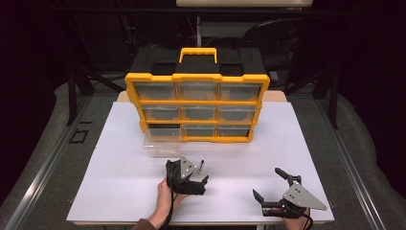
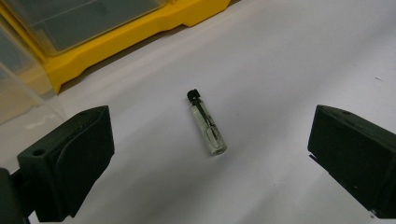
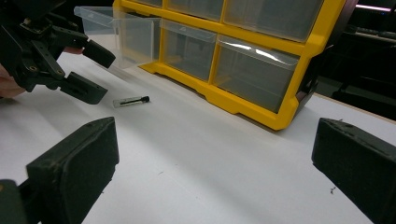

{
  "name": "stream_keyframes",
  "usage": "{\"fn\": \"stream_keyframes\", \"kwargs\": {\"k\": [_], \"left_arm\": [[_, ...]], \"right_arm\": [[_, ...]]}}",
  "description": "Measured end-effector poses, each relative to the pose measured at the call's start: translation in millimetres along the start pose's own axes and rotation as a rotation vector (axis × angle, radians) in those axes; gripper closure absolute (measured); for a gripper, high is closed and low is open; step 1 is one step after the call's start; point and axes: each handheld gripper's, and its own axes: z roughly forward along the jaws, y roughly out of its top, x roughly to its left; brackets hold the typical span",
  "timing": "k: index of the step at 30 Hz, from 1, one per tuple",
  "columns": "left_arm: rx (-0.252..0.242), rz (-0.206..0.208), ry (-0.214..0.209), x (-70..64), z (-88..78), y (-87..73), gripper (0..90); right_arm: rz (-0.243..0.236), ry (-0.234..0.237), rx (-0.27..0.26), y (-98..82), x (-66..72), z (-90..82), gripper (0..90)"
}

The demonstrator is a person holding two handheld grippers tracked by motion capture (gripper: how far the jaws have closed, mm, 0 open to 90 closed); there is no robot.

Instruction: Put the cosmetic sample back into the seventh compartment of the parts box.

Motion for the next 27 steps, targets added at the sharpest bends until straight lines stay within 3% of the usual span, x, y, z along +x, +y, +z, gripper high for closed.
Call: {"fn": "stream_keyframes", "kwargs": {"k": [6, 7, 10, 13, 27], "left_arm": [[0.017, -0.006, 0.013, -2.6, 7.7, 4.2, 8.9], [0.023, -0.010, 0.016, -2.5, 9.0, 5.4, 15.0], [0.038, -0.037, 0.030, -0.7, 13.4, 8.1, 17.7], [0.059, -0.069, 0.035, 1.1, 17.9, 9.2, 28.3], [0.095, -0.123, 0.047, 1.1, 29.9, 10.2, 62.9]], "right_arm": [[0.005, 0.005, 0.004, -0.5, -0.1, 0.4, 0.1], [0.002, 0.003, 0.007, -0.5, -0.1, 0.7, 0.1], [0.003, 0.006, 0.006, -0.5, -0.1, 0.7, 0.2], [0.002, 0.004, 0.005, -0.5, -0.2, 0.3, 0.2], [-0.003, 0.004, 0.005, -0.1, 0.5, 0.3, 0.7]]}}
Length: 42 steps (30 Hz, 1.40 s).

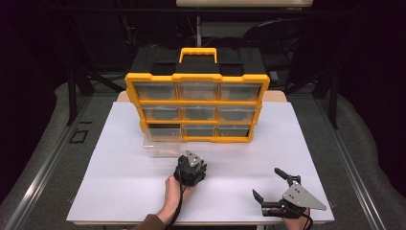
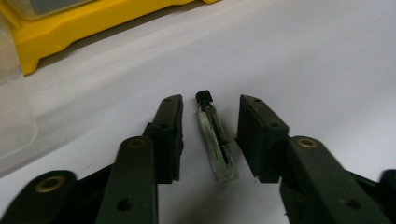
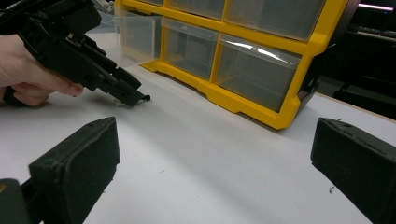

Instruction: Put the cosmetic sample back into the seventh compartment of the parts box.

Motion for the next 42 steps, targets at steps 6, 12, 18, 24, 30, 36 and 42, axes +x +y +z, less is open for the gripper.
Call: {"fn": "stream_keyframes", "kwargs": {"k": [6, 12, 18, 24, 30, 36, 42], "left_arm": [[0.006, -0.025, 0.005, 1.2, 1.2, 0.4, 70.4], [-0.004, -0.051, 0.001, 3.2, 1.4, -0.2, 79.9], [-0.006, -0.053, -0.006, 4.1, 0.4, -0.3, 80.2], [-0.024, -0.077, -0.007, 6.2, -1.4, -1.1, 80.4], [-0.038, -0.084, -0.009, 6.3, -5.9, -0.3, 80.3], [-0.049, -0.069, -0.036, 8.5, -11.7, 1.1, 80.3], [-0.066, -0.057, -0.053, 11.0, -16.9, 1.8, 80.4]], "right_arm": [[-0.001, 0.003, 0.004, -0.2, 0.1, 0.6, 0.8], [0.003, 0.005, 0.009, -0.8, 0.6, 1.5, 1.0], [0.001, 0.004, 0.010, -0.8, 0.1, 0.9, 1.1], [-0.002, 0.001, 0.010, -0.6, 0.1, 0.8, 1.1], [-0.007, 0.001, 0.006, -0.1, 0.5, 0.3, 1.1], [-0.006, 0.000, 0.009, -0.3, 0.4, 0.2, 1.1], [-0.006, -0.001, 0.010, -0.4, 0.4, 0.4, 1.1]]}}
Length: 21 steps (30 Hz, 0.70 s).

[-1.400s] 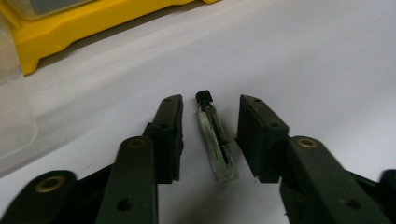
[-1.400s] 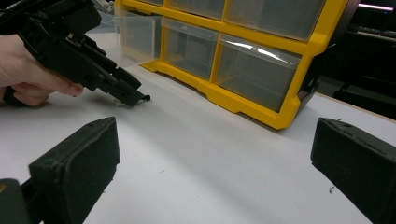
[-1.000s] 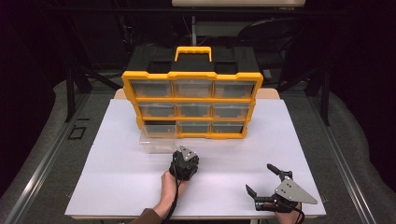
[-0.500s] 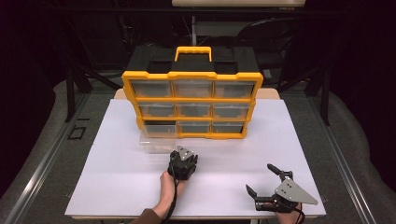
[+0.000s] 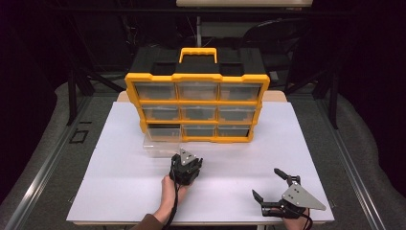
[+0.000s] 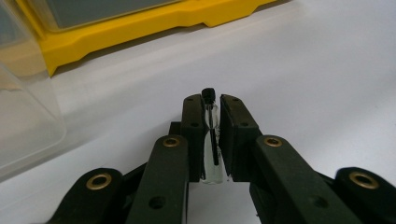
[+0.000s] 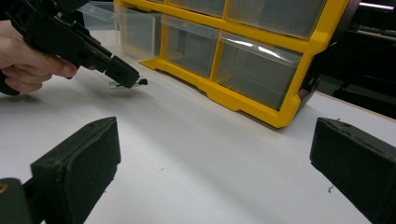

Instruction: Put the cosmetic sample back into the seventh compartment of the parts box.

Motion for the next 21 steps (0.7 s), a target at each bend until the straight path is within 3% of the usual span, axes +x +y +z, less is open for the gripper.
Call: {"fn": "stream_keyframes", "kwargs": {"k": [9, 21], "left_arm": [[-0.008, 0.015, -0.038, 4.6, -4.9, 0.1, 80.5], [-0.025, 0.034, -0.043, 7.0, -13.1, 1.4, 80.6]], "right_arm": [[0.003, 0.002, 0.000, 0.0, -0.1, -0.3, 1.2], [-0.004, 0.003, 0.000, 0.4, 0.4, -0.5, 1.2]]}}
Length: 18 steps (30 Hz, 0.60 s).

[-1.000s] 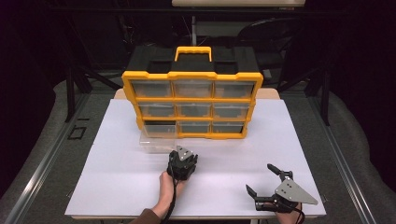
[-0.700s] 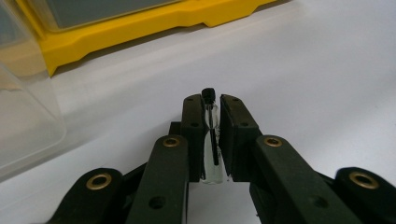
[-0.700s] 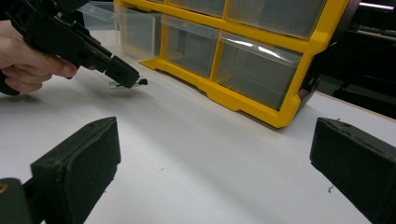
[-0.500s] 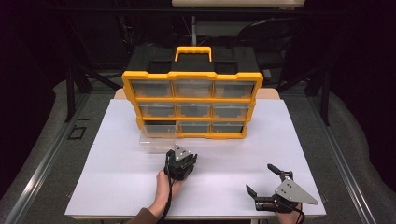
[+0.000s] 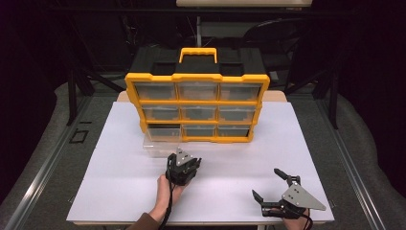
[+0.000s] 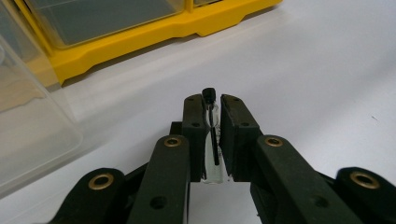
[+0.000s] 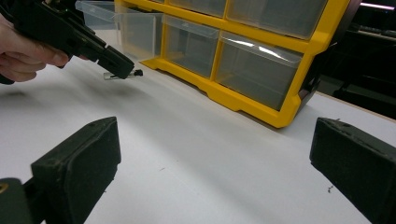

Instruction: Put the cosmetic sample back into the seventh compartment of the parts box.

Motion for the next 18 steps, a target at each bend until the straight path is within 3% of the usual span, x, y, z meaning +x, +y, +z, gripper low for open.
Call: {"fn": "stream_keyframes", "kwargs": {"k": [18], "left_arm": [[-0.042, 0.049, -0.017, 3.0, -12.6, 10.1, 80.6]], "right_arm": [[0.009, 0.002, 0.006, -0.7, -0.1, 0.4, 1.2]]}}
